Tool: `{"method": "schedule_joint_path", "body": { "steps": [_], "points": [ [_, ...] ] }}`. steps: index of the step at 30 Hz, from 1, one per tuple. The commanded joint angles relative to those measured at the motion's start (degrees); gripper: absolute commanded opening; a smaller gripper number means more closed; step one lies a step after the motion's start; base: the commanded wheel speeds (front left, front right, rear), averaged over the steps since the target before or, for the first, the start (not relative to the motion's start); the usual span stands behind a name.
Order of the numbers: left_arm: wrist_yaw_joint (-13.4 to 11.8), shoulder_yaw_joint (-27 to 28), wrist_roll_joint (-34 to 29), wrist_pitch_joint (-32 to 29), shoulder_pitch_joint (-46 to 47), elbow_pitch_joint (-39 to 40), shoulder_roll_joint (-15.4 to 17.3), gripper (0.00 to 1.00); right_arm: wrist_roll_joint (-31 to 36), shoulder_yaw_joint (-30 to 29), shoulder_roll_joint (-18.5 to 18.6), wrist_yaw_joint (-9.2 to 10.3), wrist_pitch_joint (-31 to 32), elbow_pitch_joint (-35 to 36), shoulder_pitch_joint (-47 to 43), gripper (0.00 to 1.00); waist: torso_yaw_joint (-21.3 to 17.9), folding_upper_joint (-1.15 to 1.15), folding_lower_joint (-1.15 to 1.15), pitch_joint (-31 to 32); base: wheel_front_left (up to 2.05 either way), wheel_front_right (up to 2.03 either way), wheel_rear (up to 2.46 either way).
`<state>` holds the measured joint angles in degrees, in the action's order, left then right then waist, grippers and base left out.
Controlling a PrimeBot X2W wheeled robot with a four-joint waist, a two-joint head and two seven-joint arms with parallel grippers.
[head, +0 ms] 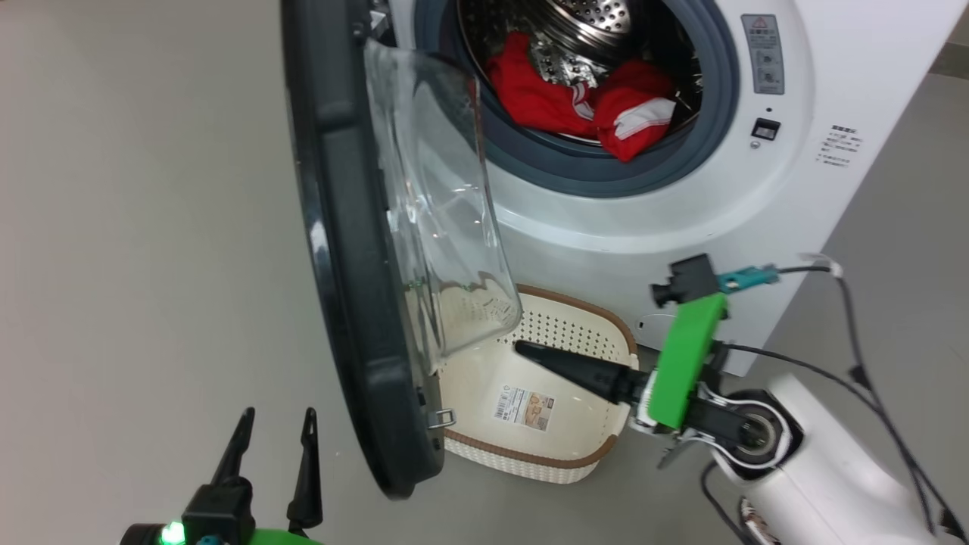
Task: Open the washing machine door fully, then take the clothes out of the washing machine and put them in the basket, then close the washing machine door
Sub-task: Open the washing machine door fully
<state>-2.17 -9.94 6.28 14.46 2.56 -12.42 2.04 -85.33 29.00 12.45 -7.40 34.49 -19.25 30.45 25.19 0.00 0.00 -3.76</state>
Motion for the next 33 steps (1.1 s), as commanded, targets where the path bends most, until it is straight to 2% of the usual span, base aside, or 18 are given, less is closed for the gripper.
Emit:
{"method": "schedule_joint_path", "body": {
  "steps": [1,3,8,13,16,18,19,21,26,28,33],
  "points": [
    [0.34,2.32,-0.01,0.54,0.54,1.18,0.84,1.00,1.37,0.50,0.67,-0.09,-2.07,1.97,-0.82,1.00,-0.60,0.00,0.00,-0.03,0.00,0.00,0.00],
    [0.39,2.49,-0.07,0.54,0.50,1.22,0.84,1.00,1.71,0.46,1.33,-0.09,-3.46,1.84,-1.38,1.00,-0.81,0.00,0.00,-0.04,0.00,0.00,0.00],
    [0.66,3.39,-0.38,0.54,0.06,1.34,0.84,1.00,6.32,1.64,4.85,-0.09,-13.08,0.44,-3.29,1.00,-1.82,0.00,0.00,0.06,0.00,0.00,0.00],
    [0.91,4.31,-0.62,0.54,-0.29,1.33,0.84,1.00,13.46,7.00,8.80,-0.09,-26.58,-2.30,-5.11,1.00,-2.64,0.00,0.00,0.39,0.00,0.00,0.00],
    [0.89,4.69,-0.66,0.54,-0.63,1.45,0.84,1.00,15.86,10.43,10.10,-0.09,-33.07,-3.43,-5.93,1.00,-3.04,0.00,0.00,0.64,0.00,0.00,0.00],
    [0.87,4.76,-0.69,0.54,-0.74,1.45,0.84,1.00,17.04,11.88,10.75,-0.09,-35.13,-3.91,-6.08,1.00,-3.14,0.00,0.00,0.74,0.00,0.00,0.00],
    [0.90,4.82,-0.79,0.54,-0.89,1.36,0.84,1.00,18.42,14.16,11.53,-0.09,-39.29,-5.25,-6.48,1.00,-3.31,0.00,0.00,0.88,0.00,0.00,0.00],
    [0.97,4.84,-0.90,0.54,-1.02,1.22,0.84,1.00,19.82,16.51,12.27,-0.09,-43.29,-6.68,-6.63,1.00,-3.42,0.00,0.00,1.05,0.00,0.00,0.00],
    [1.02,5.16,-1.00,0.54,-1.38,1.19,0.84,1.00,23.74,19.80,13.28,-0.09,-48.95,-10.02,-6.39,1.00,-3.77,0.00,0.00,1.19,0.00,0.00,0.00],
    [1.00,5.32,-1.02,0.54,-1.47,1.23,0.84,1.00,26.15,18.87,13.07,-0.09,-49.39,-10.94,-6.29,1.00,-3.98,0.00,0.00,1.15,0.00,0.00,0.00],
    [0.97,5.61,-1.12,0.54,-1.58,1.25,0.84,1.00,36.06,7.05,10.90,-0.09,-49.47,-8.41,-9.32,1.00,-4.47,0.00,0.00,1.09,0.00,0.00,0.00]
  ]
}}
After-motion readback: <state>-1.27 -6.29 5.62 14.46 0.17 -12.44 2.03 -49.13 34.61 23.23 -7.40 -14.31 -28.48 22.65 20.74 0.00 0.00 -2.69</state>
